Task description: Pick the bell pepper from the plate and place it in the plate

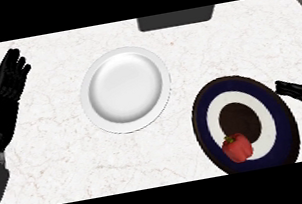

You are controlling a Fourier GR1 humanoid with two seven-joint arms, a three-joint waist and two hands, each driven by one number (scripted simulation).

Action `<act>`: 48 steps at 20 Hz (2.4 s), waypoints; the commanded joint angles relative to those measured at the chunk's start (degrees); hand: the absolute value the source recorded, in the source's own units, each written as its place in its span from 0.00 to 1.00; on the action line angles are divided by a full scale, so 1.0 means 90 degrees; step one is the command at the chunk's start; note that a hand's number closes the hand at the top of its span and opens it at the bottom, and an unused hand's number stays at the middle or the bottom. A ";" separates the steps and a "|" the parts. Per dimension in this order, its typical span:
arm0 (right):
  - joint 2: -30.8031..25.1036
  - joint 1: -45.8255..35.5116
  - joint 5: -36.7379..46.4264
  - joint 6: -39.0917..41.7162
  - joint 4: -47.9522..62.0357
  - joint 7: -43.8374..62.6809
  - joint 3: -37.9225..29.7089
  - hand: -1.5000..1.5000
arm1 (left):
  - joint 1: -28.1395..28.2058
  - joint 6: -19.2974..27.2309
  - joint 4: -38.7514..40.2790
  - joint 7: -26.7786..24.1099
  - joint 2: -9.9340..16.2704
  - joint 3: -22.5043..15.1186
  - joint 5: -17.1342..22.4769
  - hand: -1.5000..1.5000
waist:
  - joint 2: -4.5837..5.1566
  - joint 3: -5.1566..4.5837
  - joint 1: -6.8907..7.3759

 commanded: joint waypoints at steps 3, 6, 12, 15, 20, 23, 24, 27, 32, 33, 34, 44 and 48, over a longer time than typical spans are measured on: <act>0.0305 -0.0388 0.1151 -0.0031 -0.0241 0.0636 0.0707 0.00 | 0.0005 -0.0216 0.0129 -0.0081 -0.0149 0.0138 -0.0114 0.50 | 0.0004 0.0002 0.0000; 0.0652 -0.0709 0.1905 0.0123 0.0636 0.0210 0.0835 0.00 | 0.0094 -0.0086 0.0183 -0.0144 -0.0455 0.0057 -0.0426 0.50 | 0.0010 0.0007 0.0008; 0.0885 -0.0891 0.2325 0.0102 0.0751 0.0795 0.0536 0.00 | -0.0173 -0.0383 0.0212 0.0227 -0.0478 0.0461 -0.0544 0.50 | 0.0011 0.0005 -0.0028; 0.1353 -0.0850 0.3028 -0.0237 0.0901 0.0899 0.0922 0.00 | 0.0467 -0.0340 -0.0374 0.0088 -0.0633 0.0327 -0.0774 0.50 | -0.0001 0.0006 0.0008; 0.1573 -0.0607 0.3513 -0.0039 0.0893 0.0963 0.0873 0.00 | 0.0271 -0.0841 -0.0076 0.0148 -0.0737 0.0814 -0.0765 0.50 | -0.0003 0.0004 -0.0036; 0.1725 -0.0849 0.3733 0.0194 0.1454 0.0585 0.0708 0.00 | 0.0227 -0.0686 -0.0216 0.0346 -0.1100 0.0725 -0.1099 0.50 | -0.0002 0.0005 -0.0030; 0.2001 -0.0900 0.3998 -0.0041 0.1622 0.0545 0.0916 0.00 | 0.0117 -0.0838 0.0260 0.0102 -0.1169 0.0750 -0.1111 0.50 | 0.0003 0.0004 -0.0035; 0.2433 -0.1075 0.4309 -0.0172 0.1678 0.0812 0.1205 0.00 | -0.0113 -0.1032 0.0090 0.0419 -0.0879 0.1204 -0.0900 0.50 | 0.0001 0.0004 -0.0030; 0.2166 -0.0621 0.4658 0.0150 0.1639 0.0400 0.1149 0.00 | 0.0015 -0.1196 0.0116 0.0191 -0.1179 0.1240 -0.1152 0.50 | -0.0003 0.0002 -0.0064; 0.2532 -0.1033 0.4707 0.0013 0.2308 0.0188 0.0930 0.00 | -0.0321 -0.1301 0.0394 0.0399 -0.1214 0.1395 -0.1143 0.50 | 0.0003 0.0004 -0.0048; 0.2385 -0.0479 0.4582 0.0224 0.1074 0.0988 0.0995 0.00 | 0.0130 -0.1166 -0.0245 0.0487 -0.1245 0.1251 -0.1278 0.50 | -0.0010 0.0002 -0.0060; 0.3467 -0.1164 0.5250 -0.1697 0.2772 -0.0235 0.0649 1.00 | 0.0238 -0.1366 -0.0220 0.0489 -0.1349 0.1370 -0.1288 0.50 | 0.0007 0.0007 -0.0011; 0.3356 -0.1062 0.5080 -0.1903 0.2145 -0.0159 0.0215 1.00 | 0.0150 -0.1326 -0.0122 0.0506 -0.1423 0.1413 -0.1413 0.50 | -0.0005 0.0003 -0.0054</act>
